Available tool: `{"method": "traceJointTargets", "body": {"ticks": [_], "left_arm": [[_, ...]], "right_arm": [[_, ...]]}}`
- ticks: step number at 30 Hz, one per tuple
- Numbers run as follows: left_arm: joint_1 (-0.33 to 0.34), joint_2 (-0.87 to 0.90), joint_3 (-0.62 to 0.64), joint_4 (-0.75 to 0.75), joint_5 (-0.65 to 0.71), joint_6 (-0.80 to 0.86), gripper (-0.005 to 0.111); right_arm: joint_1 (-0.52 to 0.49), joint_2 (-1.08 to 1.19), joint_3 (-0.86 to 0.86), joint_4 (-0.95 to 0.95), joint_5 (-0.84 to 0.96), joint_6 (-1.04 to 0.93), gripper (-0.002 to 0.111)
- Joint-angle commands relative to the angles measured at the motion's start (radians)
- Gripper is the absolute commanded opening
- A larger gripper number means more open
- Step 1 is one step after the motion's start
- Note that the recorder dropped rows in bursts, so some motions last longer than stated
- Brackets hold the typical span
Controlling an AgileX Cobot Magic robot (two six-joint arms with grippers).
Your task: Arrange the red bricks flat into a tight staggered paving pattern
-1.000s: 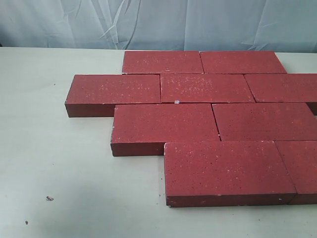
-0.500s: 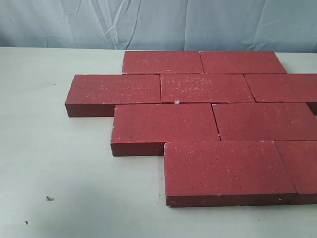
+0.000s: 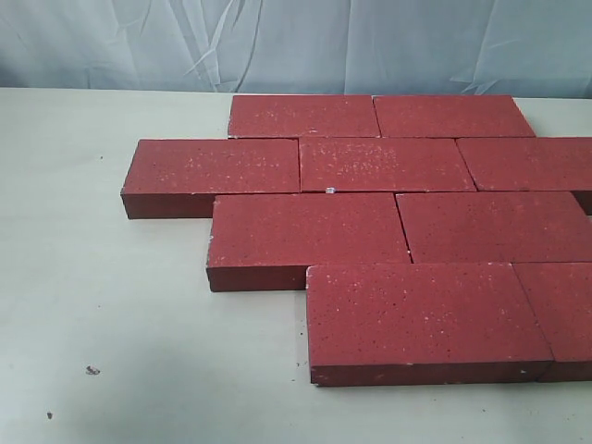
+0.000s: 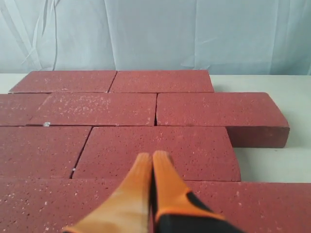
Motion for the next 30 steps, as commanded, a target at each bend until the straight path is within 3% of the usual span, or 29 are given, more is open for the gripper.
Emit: {"method": "traceJointTargets", "body": {"ticks": [1,6,30], "left_arm": [[0.001,0.0,0.005,0.007,-0.012,-0.002,0.0],[0.001,0.0,0.005,0.007,-0.012,-0.002,0.0],[0.001,0.0,0.005,0.007,-0.012,-0.002,0.0]], "right_arm": [[-0.005,-0.014,0.076,-0.015,-0.129,-0.007,-0.001],[-0.005,-0.014,0.176,-0.022,-0.128,0.0,-0.001],[-0.005,-0.014,0.177,-0.033,-0.133,0.0,-0.001]]}}
